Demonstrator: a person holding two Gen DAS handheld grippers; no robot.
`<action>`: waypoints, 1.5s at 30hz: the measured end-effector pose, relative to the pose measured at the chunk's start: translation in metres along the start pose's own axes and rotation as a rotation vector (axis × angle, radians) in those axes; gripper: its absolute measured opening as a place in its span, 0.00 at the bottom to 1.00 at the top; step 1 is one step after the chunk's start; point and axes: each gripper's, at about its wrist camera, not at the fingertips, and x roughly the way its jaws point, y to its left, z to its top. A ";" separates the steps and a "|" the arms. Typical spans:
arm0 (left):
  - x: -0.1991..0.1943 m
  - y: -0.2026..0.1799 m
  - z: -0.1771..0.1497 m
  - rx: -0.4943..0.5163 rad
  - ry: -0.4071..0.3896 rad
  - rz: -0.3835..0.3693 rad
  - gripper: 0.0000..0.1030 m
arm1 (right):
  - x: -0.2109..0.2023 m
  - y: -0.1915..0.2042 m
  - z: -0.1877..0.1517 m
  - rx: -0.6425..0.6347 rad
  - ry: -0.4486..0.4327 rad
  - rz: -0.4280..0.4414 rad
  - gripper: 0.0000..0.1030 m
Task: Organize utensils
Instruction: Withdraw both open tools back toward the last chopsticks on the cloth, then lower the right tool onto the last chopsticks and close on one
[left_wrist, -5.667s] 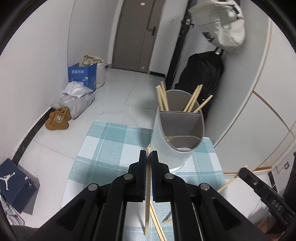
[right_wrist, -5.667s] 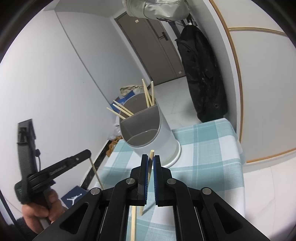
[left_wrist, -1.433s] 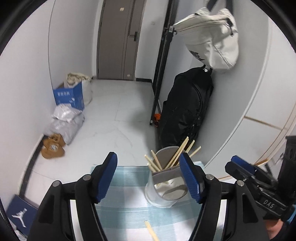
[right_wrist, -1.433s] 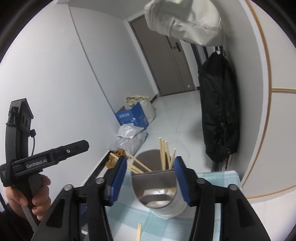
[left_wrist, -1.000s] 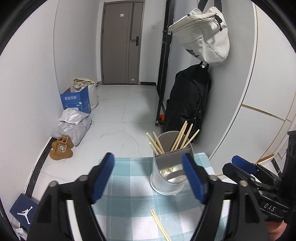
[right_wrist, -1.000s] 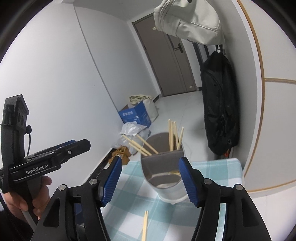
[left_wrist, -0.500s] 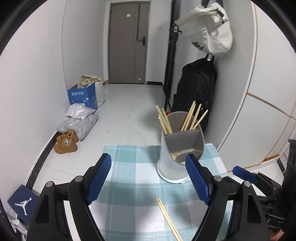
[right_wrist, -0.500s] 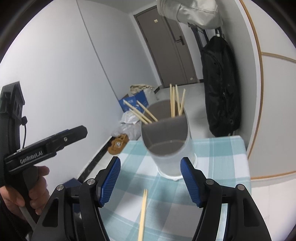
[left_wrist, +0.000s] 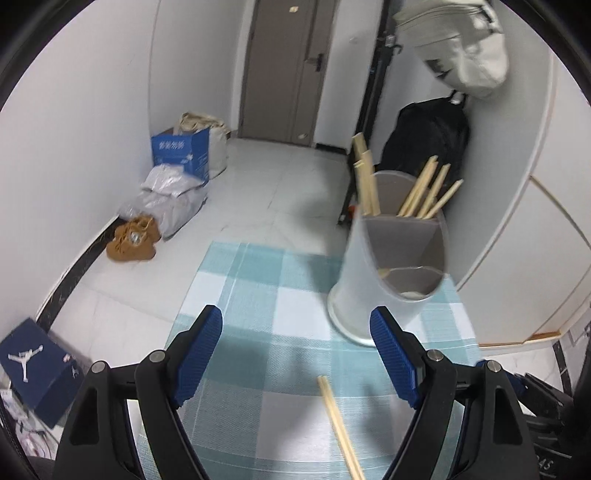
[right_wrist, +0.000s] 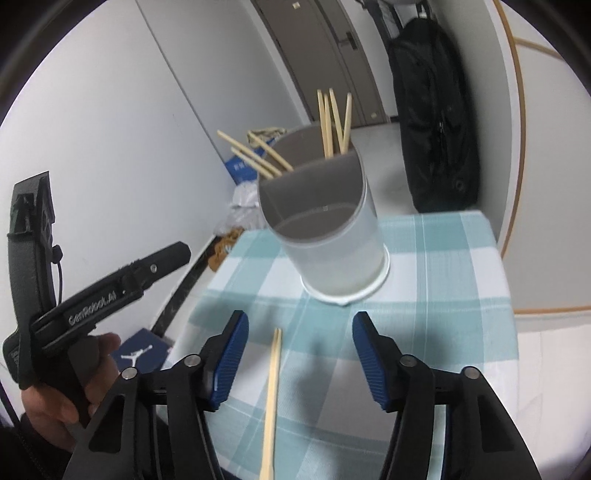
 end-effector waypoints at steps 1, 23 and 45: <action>0.003 0.003 0.000 -0.011 0.015 0.002 0.77 | 0.003 0.000 -0.002 -0.005 0.014 -0.002 0.52; 0.026 0.055 0.012 -0.136 0.148 0.019 0.77 | 0.082 0.032 -0.023 -0.159 0.293 -0.032 0.21; 0.032 0.086 0.018 -0.251 0.207 0.019 0.76 | 0.144 0.062 -0.013 -0.372 0.533 -0.153 0.21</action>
